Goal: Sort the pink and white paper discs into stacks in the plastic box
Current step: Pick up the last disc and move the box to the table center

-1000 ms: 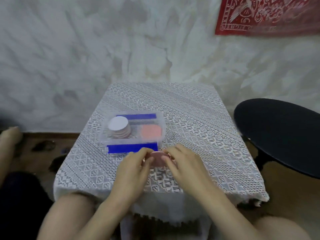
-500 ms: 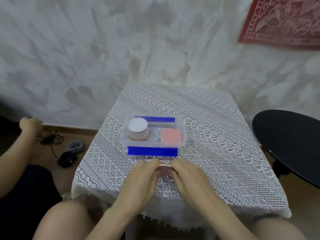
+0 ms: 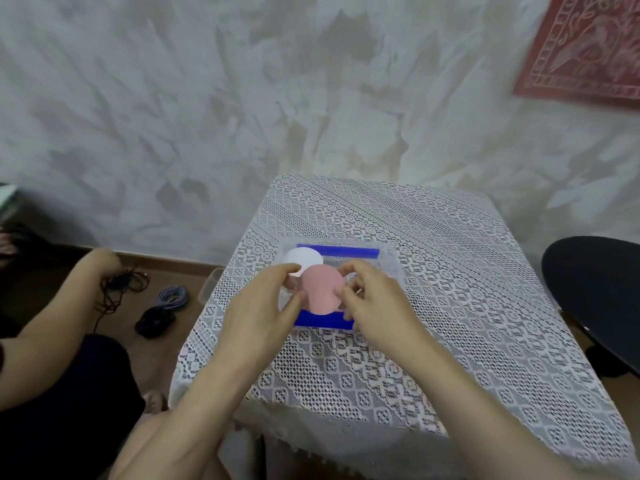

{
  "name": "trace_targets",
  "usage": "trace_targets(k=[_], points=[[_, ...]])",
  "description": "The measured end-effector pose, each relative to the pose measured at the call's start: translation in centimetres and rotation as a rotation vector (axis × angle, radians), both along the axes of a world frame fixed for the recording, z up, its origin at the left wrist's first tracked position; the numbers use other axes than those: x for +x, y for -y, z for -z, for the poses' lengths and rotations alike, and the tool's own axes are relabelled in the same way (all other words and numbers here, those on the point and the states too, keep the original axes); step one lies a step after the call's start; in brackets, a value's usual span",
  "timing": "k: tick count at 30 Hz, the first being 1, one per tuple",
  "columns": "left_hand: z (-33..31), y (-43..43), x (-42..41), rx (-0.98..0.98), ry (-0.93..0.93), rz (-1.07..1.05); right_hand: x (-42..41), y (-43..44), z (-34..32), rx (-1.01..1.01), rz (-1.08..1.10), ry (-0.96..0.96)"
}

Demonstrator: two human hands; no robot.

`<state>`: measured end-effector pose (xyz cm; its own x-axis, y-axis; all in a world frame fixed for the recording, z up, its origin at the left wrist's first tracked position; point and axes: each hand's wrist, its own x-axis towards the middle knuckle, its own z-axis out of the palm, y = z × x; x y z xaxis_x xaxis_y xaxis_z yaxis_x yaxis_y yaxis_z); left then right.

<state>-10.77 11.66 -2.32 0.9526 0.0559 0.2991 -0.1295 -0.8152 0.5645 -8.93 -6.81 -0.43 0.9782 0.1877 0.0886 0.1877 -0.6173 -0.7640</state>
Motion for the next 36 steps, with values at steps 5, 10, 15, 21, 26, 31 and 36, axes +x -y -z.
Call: trace_targets(k=[5, 10, 15, 21, 26, 31, 36], points=[[-0.2, -1.6, 1.6, 0.055, -0.042, -0.037, 2.9, -0.9, -0.3, -0.062, 0.036, -0.013], [0.5, -2.6, 2.3, 0.053, -0.114, -0.021, 5.9, -2.8, -0.3, -0.089, 0.055, -0.068], [0.6, -3.0, 2.9, 0.044, -0.103, -0.019, 7.6, -3.9, -0.1, -0.411, -0.04, 0.065], [0.9, -3.1, 2.9, 0.026, -0.111, -0.022, 7.6, -3.6, -0.4, -0.623, -0.152, 0.1], [0.9, -3.3, 3.2, 0.017, -0.13, -0.004, 8.5, -3.9, 0.3, -0.548, -0.123, 0.155], [0.6, -3.4, 3.4, 0.053, -0.148, 0.008, 8.3, -3.7, 0.9, -0.571, -0.147, 0.216], [0.3, -3.4, 4.1, 0.082, -0.175, 0.017, 7.7, -2.3, 0.0, -0.537, -0.107, 0.208]])
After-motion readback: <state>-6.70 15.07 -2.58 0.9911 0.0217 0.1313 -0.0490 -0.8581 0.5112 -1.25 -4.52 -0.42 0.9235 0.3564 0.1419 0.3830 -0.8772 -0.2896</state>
